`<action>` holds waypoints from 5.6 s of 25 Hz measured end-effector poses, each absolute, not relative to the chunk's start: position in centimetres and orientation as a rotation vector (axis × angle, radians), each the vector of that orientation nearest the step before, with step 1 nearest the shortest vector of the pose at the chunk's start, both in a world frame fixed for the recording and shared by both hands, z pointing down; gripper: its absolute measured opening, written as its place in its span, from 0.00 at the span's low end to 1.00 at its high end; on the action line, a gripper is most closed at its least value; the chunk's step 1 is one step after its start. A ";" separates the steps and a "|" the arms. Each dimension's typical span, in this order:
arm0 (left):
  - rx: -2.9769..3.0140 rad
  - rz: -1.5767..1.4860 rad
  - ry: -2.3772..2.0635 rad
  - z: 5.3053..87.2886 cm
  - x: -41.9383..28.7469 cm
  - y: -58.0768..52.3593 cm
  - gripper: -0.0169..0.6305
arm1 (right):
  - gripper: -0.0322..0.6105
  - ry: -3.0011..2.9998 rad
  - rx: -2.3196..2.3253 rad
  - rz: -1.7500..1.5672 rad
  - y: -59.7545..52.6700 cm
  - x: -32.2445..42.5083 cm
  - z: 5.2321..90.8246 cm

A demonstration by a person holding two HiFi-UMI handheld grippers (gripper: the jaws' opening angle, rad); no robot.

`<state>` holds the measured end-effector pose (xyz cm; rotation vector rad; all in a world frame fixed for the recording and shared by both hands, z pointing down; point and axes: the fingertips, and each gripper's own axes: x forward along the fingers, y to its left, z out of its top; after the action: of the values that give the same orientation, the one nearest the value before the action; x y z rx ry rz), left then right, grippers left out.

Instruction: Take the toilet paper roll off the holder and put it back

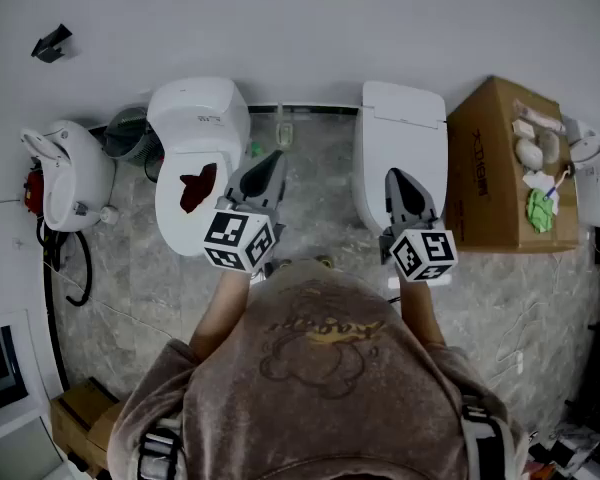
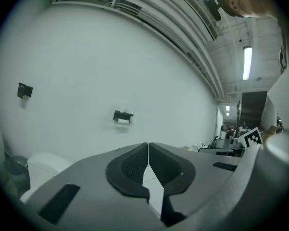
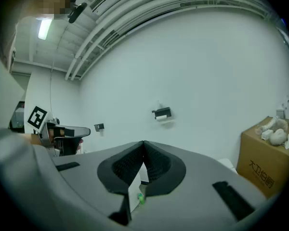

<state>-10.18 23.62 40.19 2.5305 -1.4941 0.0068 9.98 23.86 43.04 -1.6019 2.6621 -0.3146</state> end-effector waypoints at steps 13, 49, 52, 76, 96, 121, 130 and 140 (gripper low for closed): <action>2.491 -0.021 -1.589 40.7 -9.1 21.3 0.06 | 0.05 2.721 -1.503 -0.336 20.8 12.6 44.3; 2.644 -0.058 -1.394 36.6 -12.9 -14.0 0.06 | 0.05 2.697 -1.559 -0.299 -11.1 5.2 41.7; 2.669 -0.058 -1.369 36.1 -12.8 -15.9 0.06 | 0.05 2.673 -1.569 -0.295 -12.9 5.2 41.1; 2.692 -0.086 -1.470 32.4 -10.0 -22.0 0.07 | 0.05 2.693 -1.468 -0.302 -19.5 7.6 39.9; 2.794 0.025 -1.423 27.9 -7.1 -32.7 0.60 | 0.05 2.687 -1.492 -0.325 -19.7 10.6 40.5; 2.784 0.206 -1.457 28.9 -4.9 -39.4 0.49 | 0.05 2.604 -1.612 -0.344 -19.5 14.2 41.1; 2.814 0.131 -1.417 27.1 -4.7 -38.8 0.48 | 0.05 2.593 -1.623 -0.341 -18.9 14.4 41.0; 2.910 0.050 -1.262 24.6 -3.1 -34.1 0.48 | 0.05 2.603 -1.605 -0.338 -19.3 14.1 41.1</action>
<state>-3.07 -34.08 24.61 2.9103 -1.2624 0.0503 14.11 -19.27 41.07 -1.6053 2.6032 -0.3384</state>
